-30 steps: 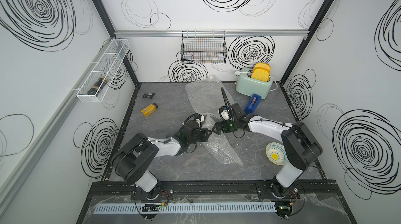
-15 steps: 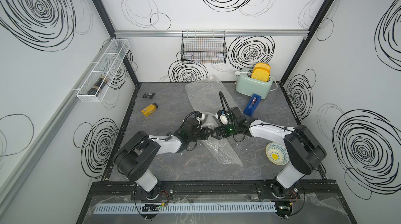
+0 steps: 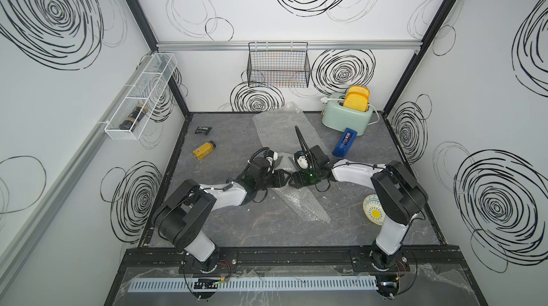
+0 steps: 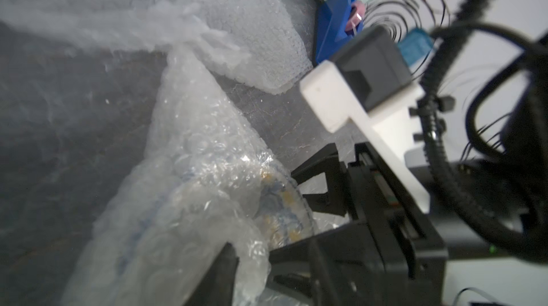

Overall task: Wrap bowls in bubble wrap
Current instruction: Wrap the bowl in bubble wrap.

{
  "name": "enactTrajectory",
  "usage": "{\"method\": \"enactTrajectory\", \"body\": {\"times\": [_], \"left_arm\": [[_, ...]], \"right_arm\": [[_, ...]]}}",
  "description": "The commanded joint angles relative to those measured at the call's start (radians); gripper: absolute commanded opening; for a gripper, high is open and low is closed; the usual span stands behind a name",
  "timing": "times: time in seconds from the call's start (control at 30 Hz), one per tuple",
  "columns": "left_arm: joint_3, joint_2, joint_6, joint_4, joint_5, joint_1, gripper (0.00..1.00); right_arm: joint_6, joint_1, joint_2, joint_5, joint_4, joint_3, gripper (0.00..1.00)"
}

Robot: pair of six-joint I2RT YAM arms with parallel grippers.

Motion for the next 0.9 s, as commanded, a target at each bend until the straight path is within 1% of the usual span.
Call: {"method": "enactTrajectory", "body": {"times": [0.0,0.1,0.17,0.2,0.27,0.33,0.47,0.63,0.73,0.87], "left_arm": [[0.025,-0.091,0.043,-0.084,-0.020,-0.008,0.69],[-0.007,-0.195,0.061,-0.179,-0.138,0.001,0.84],[-0.065,-0.266,0.038,-0.194,-0.187,0.021,1.00],[-0.096,-0.300,0.022,-0.187,-0.180,0.038,0.97],[-0.152,-0.324,-0.011,-0.159,-0.131,0.077,0.96],[-0.183,-0.315,-0.030,-0.126,-0.093,0.100,0.96],[-0.138,-0.228,0.001,-0.123,-0.059,0.115,0.96],[-0.092,-0.092,-0.003,-0.032,0.013,0.117,0.97],[-0.091,-0.041,-0.016,0.009,0.008,0.117,0.99],[-0.070,0.016,-0.016,0.002,-0.030,0.122,0.96]], "right_arm": [[0.007,-0.011,0.016,0.014,0.014,0.008,0.71],[0.012,-0.017,0.015,-0.007,0.023,0.004,0.70],[0.014,-0.019,0.015,-0.016,0.029,0.002,0.70],[0.016,-0.019,0.016,-0.019,0.030,0.003,0.70],[0.016,-0.018,0.018,-0.027,0.030,0.003,0.69],[0.016,-0.018,0.018,-0.029,0.030,0.004,0.69],[0.022,-0.018,0.022,-0.035,0.045,0.002,0.69],[0.017,-0.010,0.038,-0.032,0.025,0.010,0.69],[0.014,-0.010,0.033,-0.030,0.023,0.004,0.69],[0.012,-0.010,0.024,-0.032,0.013,0.001,0.70]]}}
